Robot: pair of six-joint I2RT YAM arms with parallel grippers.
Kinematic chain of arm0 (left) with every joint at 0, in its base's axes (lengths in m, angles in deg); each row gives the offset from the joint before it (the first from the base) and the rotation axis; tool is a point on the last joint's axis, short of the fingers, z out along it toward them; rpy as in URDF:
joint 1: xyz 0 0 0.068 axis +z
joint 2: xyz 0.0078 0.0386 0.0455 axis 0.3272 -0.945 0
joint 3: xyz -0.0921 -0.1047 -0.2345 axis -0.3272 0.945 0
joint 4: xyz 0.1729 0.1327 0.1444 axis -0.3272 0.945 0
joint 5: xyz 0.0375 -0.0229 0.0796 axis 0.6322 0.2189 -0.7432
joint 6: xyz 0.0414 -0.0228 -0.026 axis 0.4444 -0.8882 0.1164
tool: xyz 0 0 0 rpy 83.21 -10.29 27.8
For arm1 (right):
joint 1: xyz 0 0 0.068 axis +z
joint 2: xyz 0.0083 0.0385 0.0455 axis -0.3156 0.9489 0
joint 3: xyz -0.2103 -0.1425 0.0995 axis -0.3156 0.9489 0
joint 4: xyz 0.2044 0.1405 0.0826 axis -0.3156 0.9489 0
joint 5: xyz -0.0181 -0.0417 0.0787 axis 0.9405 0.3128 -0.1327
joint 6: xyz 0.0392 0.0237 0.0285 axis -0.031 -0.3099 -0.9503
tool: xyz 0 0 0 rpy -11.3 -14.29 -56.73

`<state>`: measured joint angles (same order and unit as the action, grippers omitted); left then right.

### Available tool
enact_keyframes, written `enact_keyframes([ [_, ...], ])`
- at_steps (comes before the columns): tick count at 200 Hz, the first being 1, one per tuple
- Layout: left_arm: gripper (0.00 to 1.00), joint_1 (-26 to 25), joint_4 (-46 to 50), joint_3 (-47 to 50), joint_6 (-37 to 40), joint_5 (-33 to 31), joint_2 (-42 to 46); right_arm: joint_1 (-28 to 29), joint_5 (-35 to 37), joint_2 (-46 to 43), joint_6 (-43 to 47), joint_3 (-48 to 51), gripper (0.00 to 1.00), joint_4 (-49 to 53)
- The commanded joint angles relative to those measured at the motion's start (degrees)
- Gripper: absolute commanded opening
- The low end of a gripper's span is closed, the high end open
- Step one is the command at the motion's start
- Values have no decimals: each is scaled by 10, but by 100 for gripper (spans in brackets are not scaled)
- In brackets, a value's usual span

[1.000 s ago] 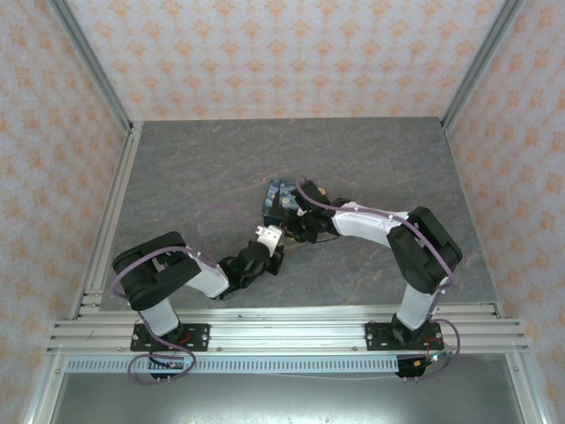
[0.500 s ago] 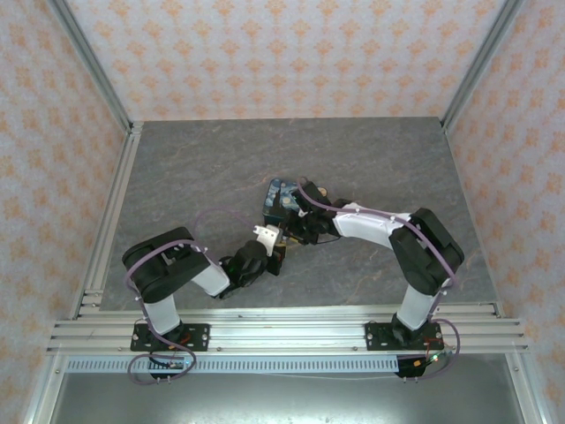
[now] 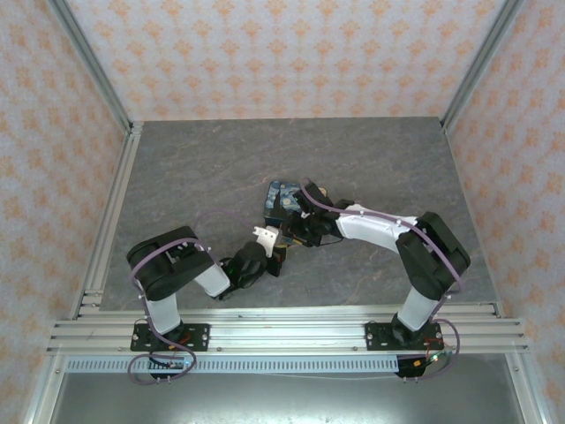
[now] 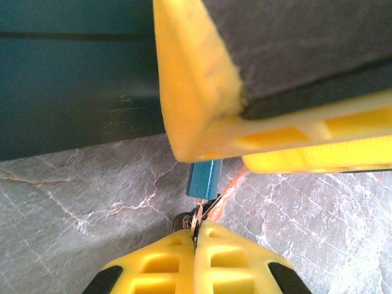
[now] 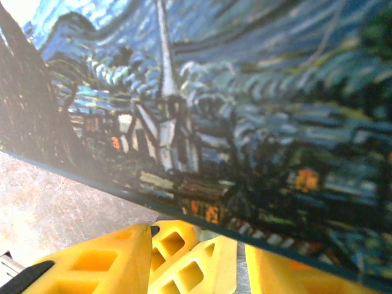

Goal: Unlock the padlock with the key

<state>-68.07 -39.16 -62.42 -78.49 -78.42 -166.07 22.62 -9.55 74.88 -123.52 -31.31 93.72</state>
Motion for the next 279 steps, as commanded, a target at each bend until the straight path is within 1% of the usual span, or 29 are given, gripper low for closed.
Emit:
enact_keyframes([
  [1,0,2,-3,5,-8,18,-9,6,33,-18,8,1,44,21],
  [75,0,1,41,-10,21,17,17,12,44,0,4,-4,45,14],
  [85,0,2,61,-12,23,16,20,12,47,2,3,-7,44,14],
  [177,0,1,63,-15,24,16,28,24,73,24,0,-15,43,37],
  [203,0,1,71,-15,27,15,34,27,83,22,2,-14,38,41],
  [237,0,0,79,-15,28,14,37,30,87,23,4,-15,23,43],
  [279,0,-2,93,-19,29,9,41,32,87,23,4,-14,10,43],
])
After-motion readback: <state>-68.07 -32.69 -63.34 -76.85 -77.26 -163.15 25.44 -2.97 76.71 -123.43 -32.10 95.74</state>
